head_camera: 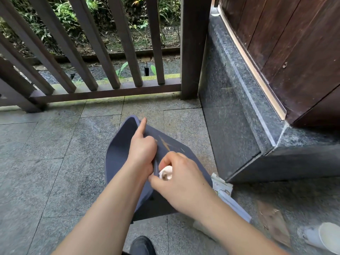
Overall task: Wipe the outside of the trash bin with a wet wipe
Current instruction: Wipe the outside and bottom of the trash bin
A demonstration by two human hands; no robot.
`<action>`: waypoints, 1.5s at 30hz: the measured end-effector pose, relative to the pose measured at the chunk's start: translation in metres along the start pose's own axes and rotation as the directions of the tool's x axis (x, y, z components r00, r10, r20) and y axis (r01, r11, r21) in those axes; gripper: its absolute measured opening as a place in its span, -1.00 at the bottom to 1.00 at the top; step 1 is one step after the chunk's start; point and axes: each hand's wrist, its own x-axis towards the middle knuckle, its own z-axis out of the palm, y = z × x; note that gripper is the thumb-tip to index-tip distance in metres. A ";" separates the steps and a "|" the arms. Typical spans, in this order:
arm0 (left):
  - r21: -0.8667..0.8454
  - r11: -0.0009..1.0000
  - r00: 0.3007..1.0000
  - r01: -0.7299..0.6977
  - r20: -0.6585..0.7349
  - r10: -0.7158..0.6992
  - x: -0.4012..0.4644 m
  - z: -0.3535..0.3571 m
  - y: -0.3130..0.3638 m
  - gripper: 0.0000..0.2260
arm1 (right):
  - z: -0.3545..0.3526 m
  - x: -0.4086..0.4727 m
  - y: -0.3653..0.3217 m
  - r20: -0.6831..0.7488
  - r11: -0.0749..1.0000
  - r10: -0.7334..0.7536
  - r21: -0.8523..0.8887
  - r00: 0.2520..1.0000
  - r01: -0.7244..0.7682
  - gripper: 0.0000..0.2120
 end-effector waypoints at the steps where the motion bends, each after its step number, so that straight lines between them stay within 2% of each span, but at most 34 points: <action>1: -0.030 0.999 1.000 0.017 0.004 -0.017 0.001 0.000 0.003 -0.33 | -0.008 0.003 0.003 0.008 1.000 0.030 -0.006 1.000 -0.030 -0.74; 5: -0.184 0.980 0.997 0.074 0.018 -0.072 0.006 -0.006 0.020 -0.43 | -0.058 0.019 0.026 -0.060 0.968 0.243 0.075 0.968 -0.238 -0.81; 7: -0.207 0.978 0.999 0.037 0.028 -0.032 0.002 -0.015 0.029 -0.45 | -0.080 0.024 0.041 -0.085 0.933 0.334 0.170 0.939 -0.317 -0.86; 9: -0.183 0.982 0.999 -0.033 0.034 0.040 -0.005 -0.022 0.037 -0.44 | -0.091 0.027 0.051 -0.113 0.914 0.363 0.238 0.925 -0.330 -0.84; 12: -0.081 0.980 0.980 -0.181 0.065 0.186 -0.017 -0.029 0.042 -0.43 | -0.096 0.032 0.055 -0.207 0.941 0.287 0.244 0.935 -0.235 -0.80; 17: 0.043 0.933 0.916 -0.358 0.211 0.342 -0.039 -0.022 0.040 -0.46 | -0.084 0.035 0.044 -0.373 0.949 0.069 0.311 0.925 0.055 -0.71; 20: 0.104 0.911 0.882 -0.399 0.315 0.350 -0.044 -0.011 0.037 -0.41 | -0.075 0.037 0.041 -0.416 0.979 -0.043 0.165 0.908 0.122 -0.77; 23: 0.100 0.922 0.875 -0.375 0.366 0.316 -0.044 -0.005 0.034 -0.39 | -0.071 0.041 0.043 -0.448 0.987 -0.100 0.069 0.889 0.146 -0.77; 30: 0.071 0.891 0.785 -0.449 0.507 0.356 -0.050 0.000 0.038 -0.39 | -0.076 0.044 0.052 -0.535 0.999 -0.039 -0.003 0.844 0.044 -0.79; 35: 0.048 0.874 0.768 -0.483 0.501 0.397 -0.051 -0.006 0.040 -0.40 | -0.074 0.039 0.050 -0.527 0.991 -0.120 -0.017 0.842 0.131 -0.73; 40: 0.029 0.895 0.820 -0.445 0.415 0.394 -0.043 -0.017 0.041 -0.37 | -0.053 0.021 0.041 -0.407 0.957 -0.287 -0.079 0.867 0.280 -0.66; 45: 0.028 0.922 0.877 -0.387 0.321 0.358 -0.036 -0.035 0.040 -0.34 | -0.024 -0.004 0.038 -0.252 0.924 -0.379 -0.048 0.890 0.379 -0.62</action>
